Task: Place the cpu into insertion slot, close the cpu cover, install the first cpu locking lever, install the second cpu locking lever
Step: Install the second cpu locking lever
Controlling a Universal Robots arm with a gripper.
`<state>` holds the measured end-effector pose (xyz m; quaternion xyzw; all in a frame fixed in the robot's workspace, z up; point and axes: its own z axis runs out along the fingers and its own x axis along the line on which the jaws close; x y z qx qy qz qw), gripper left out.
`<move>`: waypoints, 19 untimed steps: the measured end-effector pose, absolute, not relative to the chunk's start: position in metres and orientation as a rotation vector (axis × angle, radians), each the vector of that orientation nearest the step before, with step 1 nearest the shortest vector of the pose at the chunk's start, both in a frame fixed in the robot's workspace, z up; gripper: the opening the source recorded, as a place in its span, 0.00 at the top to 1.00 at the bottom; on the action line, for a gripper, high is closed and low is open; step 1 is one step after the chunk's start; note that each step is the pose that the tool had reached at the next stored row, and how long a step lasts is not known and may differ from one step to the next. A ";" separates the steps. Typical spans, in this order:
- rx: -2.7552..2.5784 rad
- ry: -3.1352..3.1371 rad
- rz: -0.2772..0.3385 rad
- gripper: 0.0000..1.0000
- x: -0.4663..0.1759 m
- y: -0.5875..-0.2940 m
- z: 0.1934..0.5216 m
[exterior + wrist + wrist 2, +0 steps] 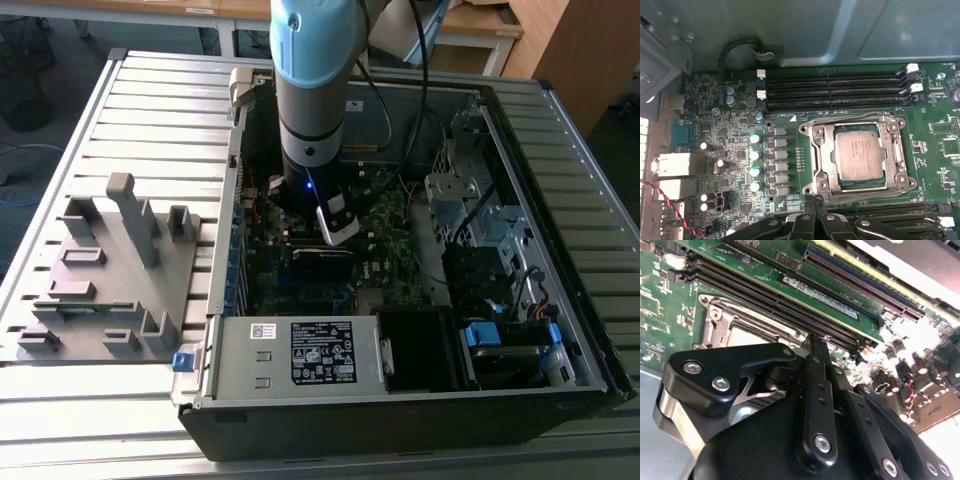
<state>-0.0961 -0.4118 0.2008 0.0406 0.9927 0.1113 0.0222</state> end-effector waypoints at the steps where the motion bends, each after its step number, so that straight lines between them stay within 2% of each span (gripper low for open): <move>1: 0.126 3.075 0.345 0.90 -0.096 -0.412 0.201; 19: 0.126 3.075 0.346 0.90 -0.099 -0.409 0.196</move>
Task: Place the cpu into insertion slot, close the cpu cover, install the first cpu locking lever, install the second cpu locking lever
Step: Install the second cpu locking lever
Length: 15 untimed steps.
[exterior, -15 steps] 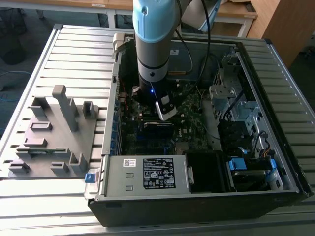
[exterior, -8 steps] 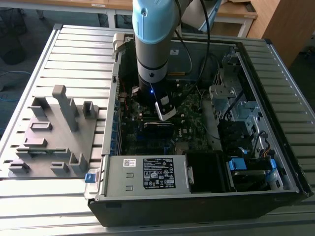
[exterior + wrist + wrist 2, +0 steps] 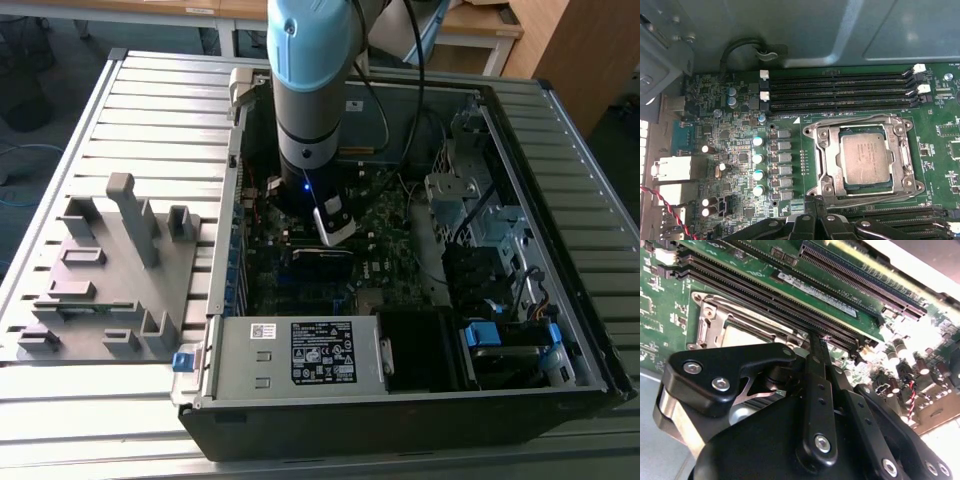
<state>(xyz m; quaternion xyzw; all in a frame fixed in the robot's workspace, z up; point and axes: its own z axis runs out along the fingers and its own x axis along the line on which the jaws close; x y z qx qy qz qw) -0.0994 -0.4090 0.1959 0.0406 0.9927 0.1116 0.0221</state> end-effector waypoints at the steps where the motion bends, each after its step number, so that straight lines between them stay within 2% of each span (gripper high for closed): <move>1: 0.126 3.075 0.346 0.90 -0.100 -0.409 0.196; 15: 0.126 3.074 0.360 0.90 -0.102 -0.406 0.192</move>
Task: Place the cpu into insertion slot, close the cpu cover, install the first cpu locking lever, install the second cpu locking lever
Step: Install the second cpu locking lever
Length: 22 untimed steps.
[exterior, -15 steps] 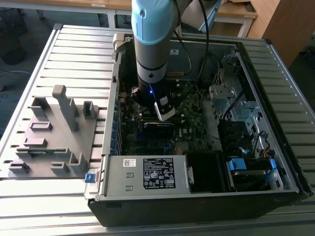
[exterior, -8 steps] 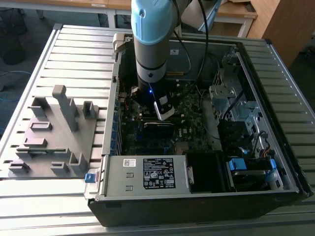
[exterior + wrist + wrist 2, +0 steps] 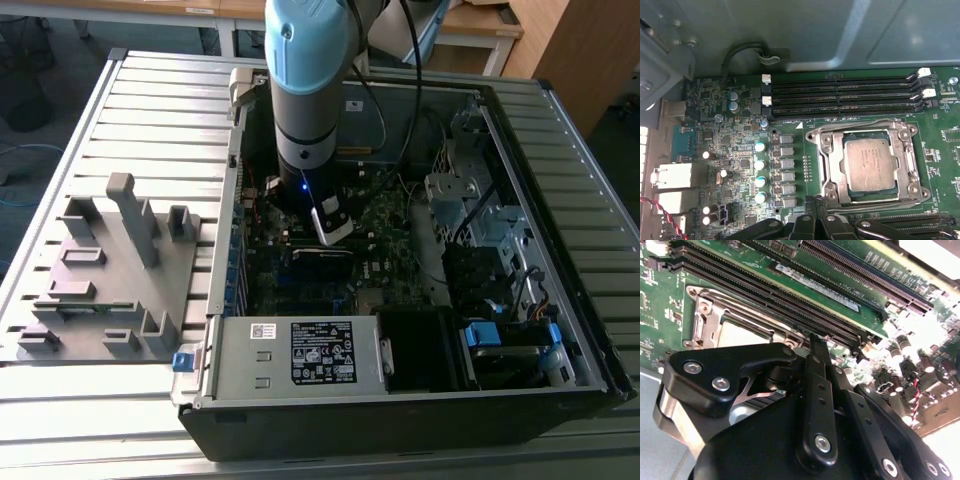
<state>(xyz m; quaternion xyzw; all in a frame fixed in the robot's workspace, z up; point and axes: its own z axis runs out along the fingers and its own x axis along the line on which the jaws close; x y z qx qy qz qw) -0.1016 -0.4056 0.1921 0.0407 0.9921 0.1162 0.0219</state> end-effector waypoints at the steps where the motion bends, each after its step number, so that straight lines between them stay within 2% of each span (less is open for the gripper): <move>1: 0.126 3.074 0.361 0.90 -0.102 -0.406 0.192; 22: 0.126 3.074 0.365 0.90 -0.104 -0.405 0.190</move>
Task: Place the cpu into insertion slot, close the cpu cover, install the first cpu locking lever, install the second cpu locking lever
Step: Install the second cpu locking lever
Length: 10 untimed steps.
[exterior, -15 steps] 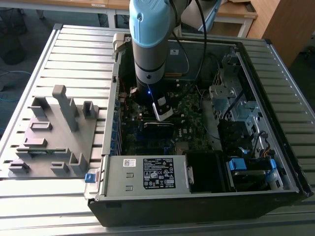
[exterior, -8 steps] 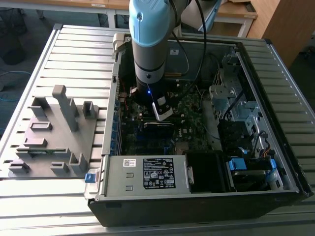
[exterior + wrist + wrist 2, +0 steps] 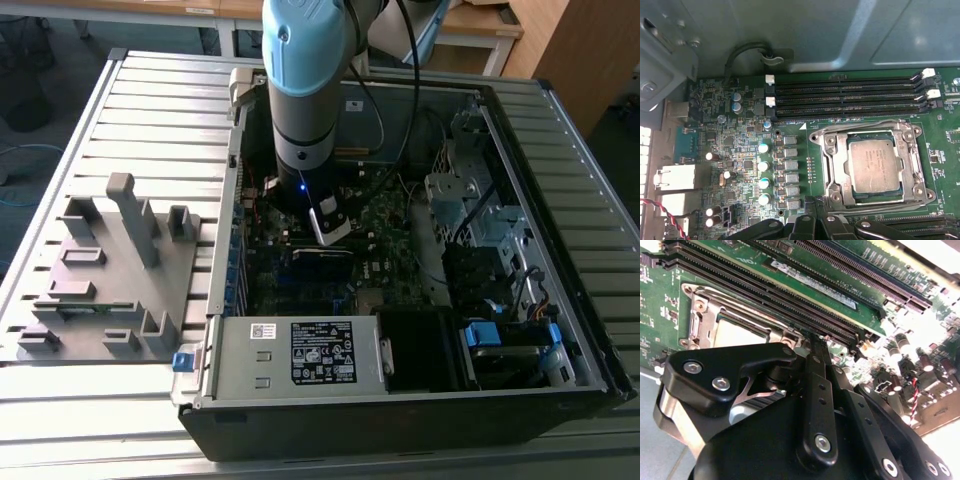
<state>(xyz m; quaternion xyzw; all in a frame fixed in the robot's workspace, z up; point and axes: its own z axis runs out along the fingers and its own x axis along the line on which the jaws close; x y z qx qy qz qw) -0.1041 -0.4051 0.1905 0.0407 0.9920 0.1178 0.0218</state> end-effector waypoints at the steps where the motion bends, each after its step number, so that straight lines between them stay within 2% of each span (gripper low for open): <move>1: 0.126 3.074 0.365 0.90 -0.104 -0.405 0.190; 10: 0.126 3.074 0.360 0.90 -0.104 -0.404 0.190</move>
